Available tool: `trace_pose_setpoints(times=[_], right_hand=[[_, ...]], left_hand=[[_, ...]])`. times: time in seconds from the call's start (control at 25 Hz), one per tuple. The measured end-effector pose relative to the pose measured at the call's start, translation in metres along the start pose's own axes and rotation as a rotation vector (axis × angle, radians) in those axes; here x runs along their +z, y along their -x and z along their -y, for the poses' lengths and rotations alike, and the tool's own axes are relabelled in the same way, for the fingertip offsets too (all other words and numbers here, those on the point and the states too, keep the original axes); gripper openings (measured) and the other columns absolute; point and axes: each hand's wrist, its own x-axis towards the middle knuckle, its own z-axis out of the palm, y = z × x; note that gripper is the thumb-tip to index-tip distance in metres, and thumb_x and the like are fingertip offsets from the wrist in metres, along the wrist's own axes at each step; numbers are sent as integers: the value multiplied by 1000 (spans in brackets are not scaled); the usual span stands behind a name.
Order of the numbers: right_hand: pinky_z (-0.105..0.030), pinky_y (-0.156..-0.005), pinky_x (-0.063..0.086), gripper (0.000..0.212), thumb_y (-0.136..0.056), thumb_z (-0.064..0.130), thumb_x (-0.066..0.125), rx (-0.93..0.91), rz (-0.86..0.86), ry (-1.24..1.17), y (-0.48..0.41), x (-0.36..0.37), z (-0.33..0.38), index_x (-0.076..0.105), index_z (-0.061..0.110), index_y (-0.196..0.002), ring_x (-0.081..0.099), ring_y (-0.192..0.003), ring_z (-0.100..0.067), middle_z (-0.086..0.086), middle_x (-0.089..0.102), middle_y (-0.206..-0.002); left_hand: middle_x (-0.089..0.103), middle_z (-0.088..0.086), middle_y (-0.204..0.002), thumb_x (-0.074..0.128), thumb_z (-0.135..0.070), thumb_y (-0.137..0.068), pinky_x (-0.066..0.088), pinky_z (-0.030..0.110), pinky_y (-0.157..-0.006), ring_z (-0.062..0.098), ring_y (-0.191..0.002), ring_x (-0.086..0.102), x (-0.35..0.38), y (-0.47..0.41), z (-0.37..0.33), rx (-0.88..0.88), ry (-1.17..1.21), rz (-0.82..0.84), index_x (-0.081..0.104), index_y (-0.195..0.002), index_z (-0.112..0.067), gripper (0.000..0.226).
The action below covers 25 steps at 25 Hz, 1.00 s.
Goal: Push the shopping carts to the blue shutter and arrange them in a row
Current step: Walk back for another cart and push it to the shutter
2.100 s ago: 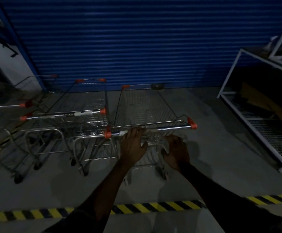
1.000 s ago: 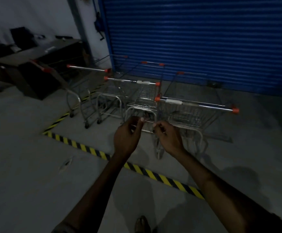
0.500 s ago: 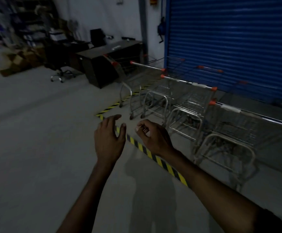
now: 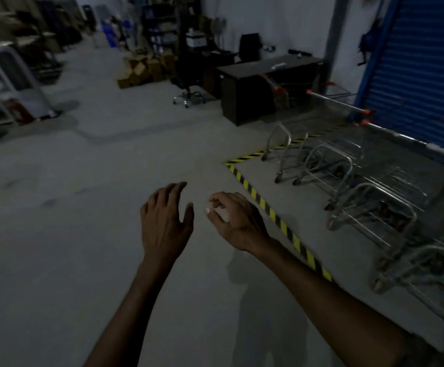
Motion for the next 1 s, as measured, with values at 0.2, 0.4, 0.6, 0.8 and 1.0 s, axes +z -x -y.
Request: trace_pose_setpoints(times=[0.2, 0.4, 0.6, 0.8, 1.0], right_hand=[[-39, -86, 48, 36, -95, 43, 59, -181, 47, 155, -22, 68, 57, 62, 21, -123, 56, -109, -22, 3, 66, -116], [-40, -89, 47, 45, -93, 42, 60, -313, 143, 175, -48, 131, 111, 59, 20, -132, 55, -113, -24, 0, 66, -125], [-40, -94, 45, 48, -93, 42, 59, -432, 287, 70, -80, 205, 162, 56, 21, -136, 55, -118, -24, 0, 64, -129], [-40, -93, 45, 49, -93, 44, 59, -557, 376, -42, -120, 280, 205, 55, 22, -137, 54, -118, -23, 1, 64, -130], [-39, -91, 45, 47, -91, 44, 61, -698, 397, -126, -165, 340, 248, 59, 21, -133, 56, -115, -21, 1, 66, -126]], left_hand=[[57, 2, -137, 64, -35, -96, 39, 43, -97, 28, -127, 50, -35, 28, 86, -149, -108, -24, 51, -142, -22, 50], [56, 0, -139, 66, -37, -93, 38, 44, -100, 26, -130, 47, -64, 54, 161, -351, -200, -21, 52, -140, -23, 50], [55, -3, -140, 67, -37, -92, 38, 43, -98, 23, -130, 47, -91, 80, 230, -555, -258, -23, 54, -137, -25, 48], [54, -4, -141, 66, -36, -92, 39, 42, -98, 22, -131, 47, -107, 88, 292, -677, -359, -44, 51, -140, -26, 51], [52, -1, -143, 66, -36, -92, 38, 43, -101, 25, -132, 47, -120, 80, 339, -773, -488, -71, 47, -144, -25, 56]])
